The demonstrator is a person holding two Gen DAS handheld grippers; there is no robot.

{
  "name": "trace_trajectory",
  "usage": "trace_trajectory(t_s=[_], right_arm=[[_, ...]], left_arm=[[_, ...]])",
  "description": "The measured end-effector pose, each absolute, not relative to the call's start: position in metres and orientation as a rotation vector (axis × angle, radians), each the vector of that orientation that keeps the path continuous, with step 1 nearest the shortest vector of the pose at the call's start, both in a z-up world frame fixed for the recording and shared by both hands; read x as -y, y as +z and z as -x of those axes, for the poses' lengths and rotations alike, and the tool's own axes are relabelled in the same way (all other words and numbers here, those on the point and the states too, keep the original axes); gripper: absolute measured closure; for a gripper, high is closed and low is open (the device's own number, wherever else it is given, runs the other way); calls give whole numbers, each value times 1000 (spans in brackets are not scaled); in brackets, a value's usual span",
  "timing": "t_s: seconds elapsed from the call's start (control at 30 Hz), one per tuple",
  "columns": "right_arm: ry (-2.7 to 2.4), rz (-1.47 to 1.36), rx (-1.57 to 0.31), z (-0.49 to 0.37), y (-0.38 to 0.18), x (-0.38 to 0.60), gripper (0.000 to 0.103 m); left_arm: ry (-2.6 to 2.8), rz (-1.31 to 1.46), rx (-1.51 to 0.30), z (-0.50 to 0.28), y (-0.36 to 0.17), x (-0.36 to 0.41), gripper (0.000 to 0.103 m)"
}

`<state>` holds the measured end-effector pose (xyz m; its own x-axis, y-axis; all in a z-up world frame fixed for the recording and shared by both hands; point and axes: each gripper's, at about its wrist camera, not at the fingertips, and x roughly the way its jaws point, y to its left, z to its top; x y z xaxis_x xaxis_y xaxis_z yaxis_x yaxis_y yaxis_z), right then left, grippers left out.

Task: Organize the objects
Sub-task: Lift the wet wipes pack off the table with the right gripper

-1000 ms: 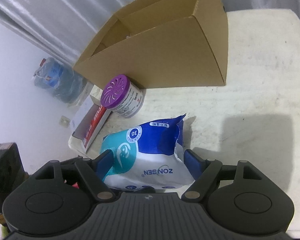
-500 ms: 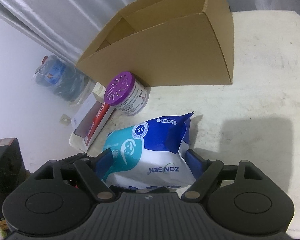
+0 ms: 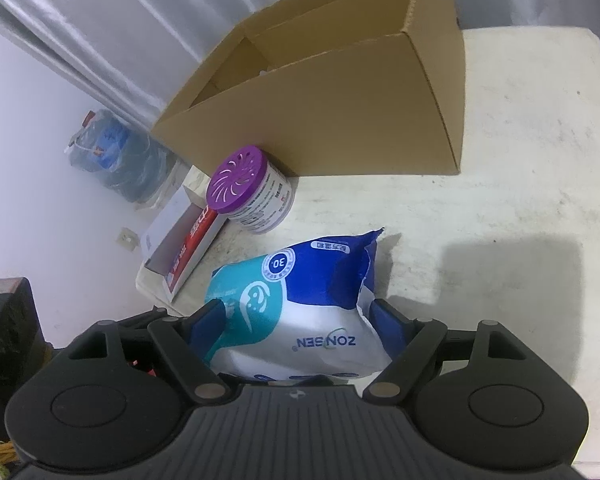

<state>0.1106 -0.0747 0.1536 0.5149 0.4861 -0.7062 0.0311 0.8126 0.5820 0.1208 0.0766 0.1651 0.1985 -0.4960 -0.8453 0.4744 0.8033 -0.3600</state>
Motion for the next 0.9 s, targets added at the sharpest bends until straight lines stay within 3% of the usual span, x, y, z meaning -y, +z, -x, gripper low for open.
trace_trajectory(t_s=[0.9], right_arm=[[285,-556,-994,-112,156,66,19]], left_arm=[[-673,24,-1183,-120,161,-64,18]])
